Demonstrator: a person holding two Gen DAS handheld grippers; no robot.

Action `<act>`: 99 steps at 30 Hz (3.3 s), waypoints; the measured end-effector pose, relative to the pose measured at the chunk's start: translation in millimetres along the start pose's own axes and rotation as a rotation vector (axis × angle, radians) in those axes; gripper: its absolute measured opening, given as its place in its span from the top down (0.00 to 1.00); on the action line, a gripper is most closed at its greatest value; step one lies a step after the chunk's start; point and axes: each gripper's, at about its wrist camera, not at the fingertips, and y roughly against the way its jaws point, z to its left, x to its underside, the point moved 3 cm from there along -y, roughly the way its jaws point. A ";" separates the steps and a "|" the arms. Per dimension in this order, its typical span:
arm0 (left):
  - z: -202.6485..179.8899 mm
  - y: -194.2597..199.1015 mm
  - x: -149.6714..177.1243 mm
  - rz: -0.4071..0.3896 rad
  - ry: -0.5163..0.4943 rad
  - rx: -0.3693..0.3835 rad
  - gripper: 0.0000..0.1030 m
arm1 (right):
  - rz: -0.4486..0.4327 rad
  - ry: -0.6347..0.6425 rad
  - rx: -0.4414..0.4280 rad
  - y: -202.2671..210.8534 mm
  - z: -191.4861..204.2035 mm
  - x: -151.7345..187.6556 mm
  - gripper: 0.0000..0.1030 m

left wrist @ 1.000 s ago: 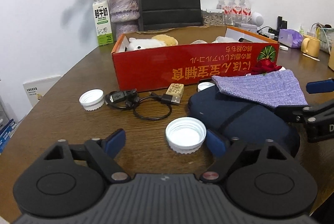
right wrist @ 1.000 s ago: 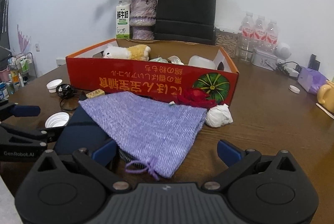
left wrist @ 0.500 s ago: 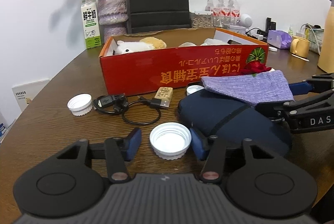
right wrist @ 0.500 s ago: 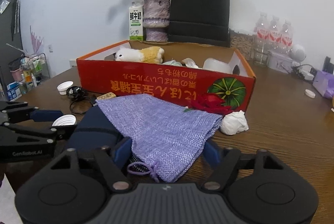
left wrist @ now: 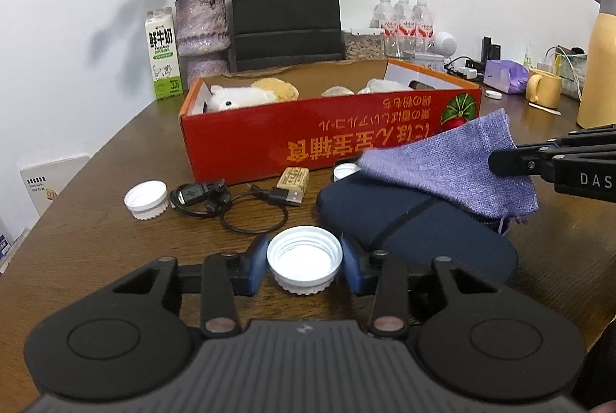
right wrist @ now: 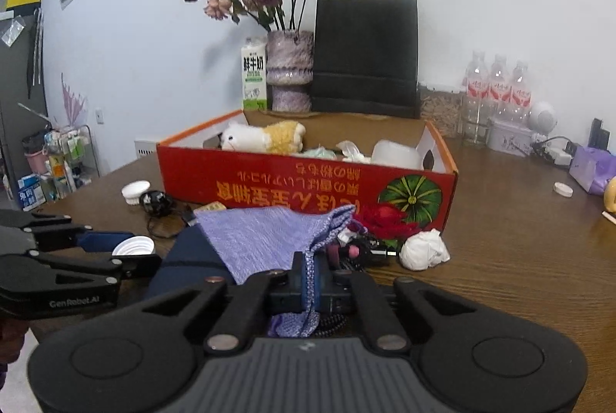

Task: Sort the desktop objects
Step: 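Carry the cap and lilac bag into the cardboard box and open both tools, then withdraw both tools from the box back over the table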

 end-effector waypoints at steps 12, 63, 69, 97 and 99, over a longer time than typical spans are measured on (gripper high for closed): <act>5.2 26.2 -29.5 -0.112 0.010 -0.025 0.61 | -0.123 0.045 0.005 27.1 11.9 -30.2 0.98; 42.2 -137.5 -135.7 -0.099 0.081 -0.090 0.57 | -0.010 -0.194 0.071 -213.0 -80.5 -167.9 0.27; 41.1 -135.9 -137.9 -0.102 0.073 -0.132 0.14 | -0.012 -0.093 0.090 -194.8 -66.0 -174.5 0.09; 35.1 -35.2 -142.3 -0.221 0.112 -0.187 0.00 | -0.061 0.005 0.101 -71.7 -23.6 -163.9 0.00; 33.9 -25.4 -139.7 -0.226 0.116 -0.190 0.00 | -0.065 0.007 0.097 -60.5 -20.2 -158.5 0.00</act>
